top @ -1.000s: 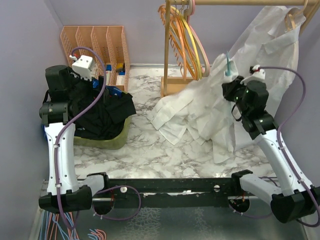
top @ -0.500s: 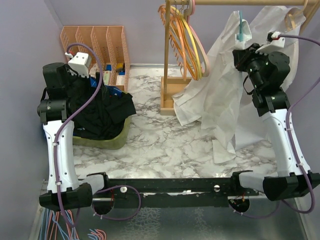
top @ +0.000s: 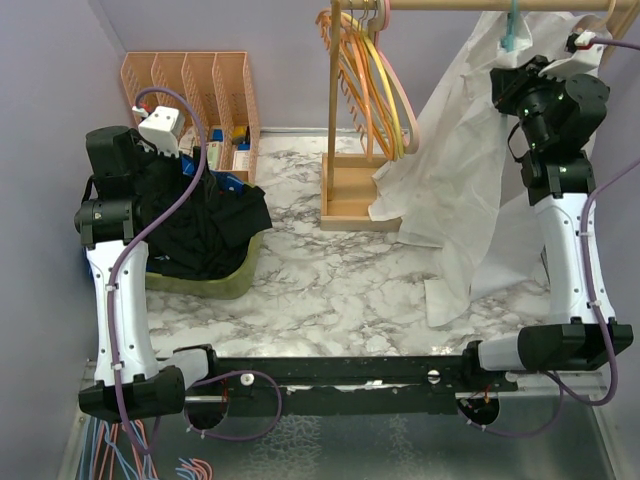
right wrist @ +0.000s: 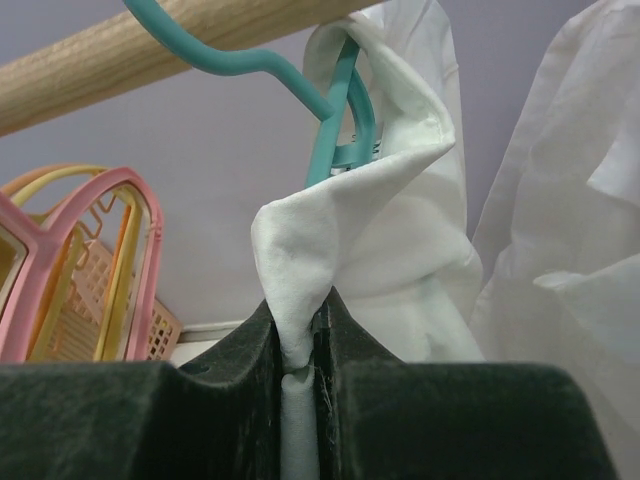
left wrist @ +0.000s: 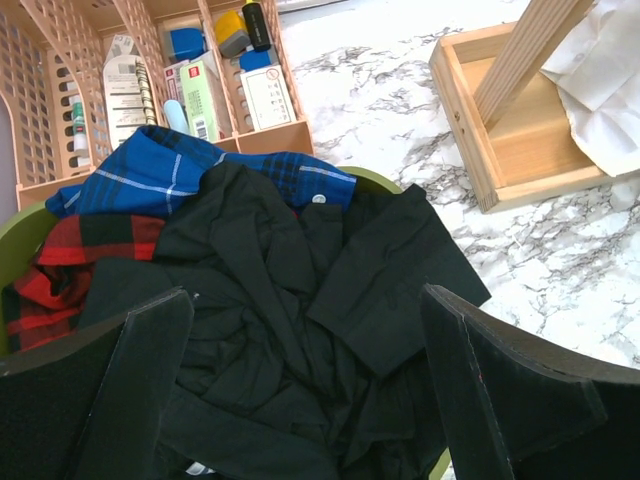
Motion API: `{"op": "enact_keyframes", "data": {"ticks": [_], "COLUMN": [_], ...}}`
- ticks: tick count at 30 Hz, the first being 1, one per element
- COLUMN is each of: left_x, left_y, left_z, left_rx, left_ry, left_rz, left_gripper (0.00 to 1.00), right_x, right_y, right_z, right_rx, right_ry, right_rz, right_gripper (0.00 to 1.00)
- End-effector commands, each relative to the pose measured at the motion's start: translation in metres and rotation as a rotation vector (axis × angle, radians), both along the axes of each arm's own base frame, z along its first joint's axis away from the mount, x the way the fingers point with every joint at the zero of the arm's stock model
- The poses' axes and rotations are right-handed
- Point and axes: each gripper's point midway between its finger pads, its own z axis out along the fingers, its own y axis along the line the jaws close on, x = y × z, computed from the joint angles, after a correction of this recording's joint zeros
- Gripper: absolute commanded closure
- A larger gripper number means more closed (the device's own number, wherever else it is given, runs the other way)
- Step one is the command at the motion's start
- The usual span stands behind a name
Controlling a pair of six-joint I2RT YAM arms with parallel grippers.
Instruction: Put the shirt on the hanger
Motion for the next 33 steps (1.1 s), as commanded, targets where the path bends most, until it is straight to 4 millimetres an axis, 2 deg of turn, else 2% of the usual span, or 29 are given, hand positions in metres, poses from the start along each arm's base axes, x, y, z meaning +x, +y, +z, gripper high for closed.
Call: {"op": "enact_keyframes", "data": {"ticks": [1, 4, 9, 16, 21, 25, 26, 27, 28, 31, 32, 33], "left_x": [-0.006, -0.006, -0.007, -0.006, -0.006, -0.004, -0.003, -0.003, -0.002, 0.001, 0.001, 0.001], "left_y": [-0.005, -0.004, -0.008, -0.008, -0.007, -0.001, 0.001, 0.004, 0.009, 0.026, 0.033, 0.039], "left_z": [0.003, 0.0, -0.002, -0.004, -0.007, -0.007, -0.006, -0.004, -0.001, 0.005, 0.006, 0.005], "left_rx": [-0.01, -0.007, -0.013, -0.012, -0.015, -0.012, -0.009, -0.007, -0.005, 0.004, 0.013, 0.019], "left_ry": [-0.012, -0.007, -0.003, 0.001, 0.008, 0.014, 0.014, 0.01, 0.005, -0.009, -0.012, -0.01], "left_rz": [-0.034, -0.031, -0.051, -0.056, -0.052, -0.009, 0.007, 0.031, 0.06, 0.182, 0.222, 0.264], "left_gripper": [0.02, 0.02, 0.02, 0.02, 0.02, 0.01, 0.01, 0.01, 0.01, 0.01, 0.01, 0.01], "right_x": [-0.005, 0.0, 0.011, 0.027, 0.024, 0.013, 0.009, 0.006, 0.002, -0.013, -0.02, -0.027], "right_y": [-0.017, -0.027, -0.032, -0.046, -0.054, -0.056, -0.056, -0.056, -0.056, -0.058, -0.059, -0.06], "right_z": [0.052, 0.053, 0.054, 0.035, 0.022, 0.019, 0.019, 0.017, 0.019, 0.022, 0.025, 0.027], "right_rx": [0.016, 0.049, 0.063, 0.108, 0.134, 0.138, 0.134, 0.128, 0.119, 0.087, 0.077, 0.065], "right_ry": [-0.136, -0.125, -0.094, -0.007, 0.026, 0.037, 0.034, 0.035, 0.029, 0.018, 0.011, 0.001], "right_rz": [-0.003, -0.007, -0.003, -0.017, -0.037, -0.058, -0.062, -0.064, -0.067, -0.088, -0.1, -0.111], "right_gripper": [0.99, 0.99, 0.99, 0.99, 0.99, 0.99, 0.96, 0.86, 0.73, 0.05, 0.0, 0.0]}}
